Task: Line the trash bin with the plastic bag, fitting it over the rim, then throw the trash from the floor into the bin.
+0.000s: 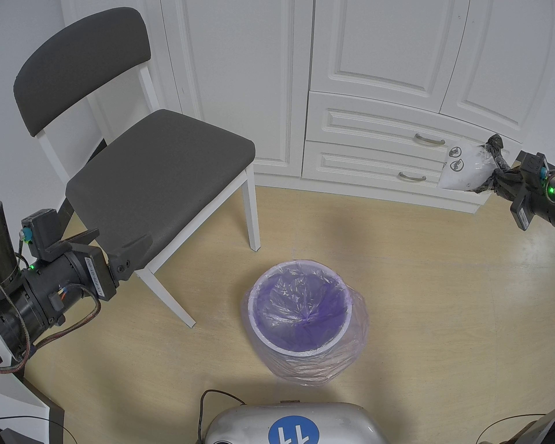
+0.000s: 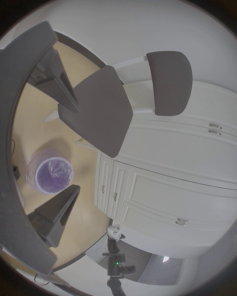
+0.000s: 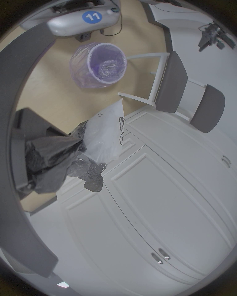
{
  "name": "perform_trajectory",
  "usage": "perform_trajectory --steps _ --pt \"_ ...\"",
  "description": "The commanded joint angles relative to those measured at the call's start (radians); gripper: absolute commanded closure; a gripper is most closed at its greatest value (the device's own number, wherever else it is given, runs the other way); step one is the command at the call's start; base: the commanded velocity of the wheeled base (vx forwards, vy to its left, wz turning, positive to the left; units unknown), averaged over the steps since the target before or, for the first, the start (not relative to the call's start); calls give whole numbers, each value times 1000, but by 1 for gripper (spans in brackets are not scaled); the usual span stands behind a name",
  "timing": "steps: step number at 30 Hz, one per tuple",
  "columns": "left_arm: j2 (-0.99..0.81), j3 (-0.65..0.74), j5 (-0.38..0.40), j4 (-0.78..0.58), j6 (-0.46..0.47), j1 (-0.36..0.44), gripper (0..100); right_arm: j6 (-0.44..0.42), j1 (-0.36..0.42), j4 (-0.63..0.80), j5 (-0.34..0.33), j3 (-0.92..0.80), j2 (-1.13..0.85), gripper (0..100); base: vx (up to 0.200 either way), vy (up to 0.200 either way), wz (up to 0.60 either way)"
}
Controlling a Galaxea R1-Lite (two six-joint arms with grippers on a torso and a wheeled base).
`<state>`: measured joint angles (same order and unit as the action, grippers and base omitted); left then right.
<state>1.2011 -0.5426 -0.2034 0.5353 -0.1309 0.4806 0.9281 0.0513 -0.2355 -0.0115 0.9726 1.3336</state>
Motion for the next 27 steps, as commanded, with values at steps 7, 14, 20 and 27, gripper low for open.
perform_trajectory --steps 7,14,20,27 --pt "127 -4 -1 40 -1 -102 0 273 16 -163 -73 -109 -14 100 0 0 0" --pt "186 35 -2 204 54 -192 0 459 107 -341 -76 -193 45 100 0 0 0" --pt "186 49 -5 233 109 -247 0 680 183 -484 -137 -198 153 100 0 0 0" --pt "210 52 -2 282 129 -312 0 804 271 -588 -156 -196 266 100 0 0 0"
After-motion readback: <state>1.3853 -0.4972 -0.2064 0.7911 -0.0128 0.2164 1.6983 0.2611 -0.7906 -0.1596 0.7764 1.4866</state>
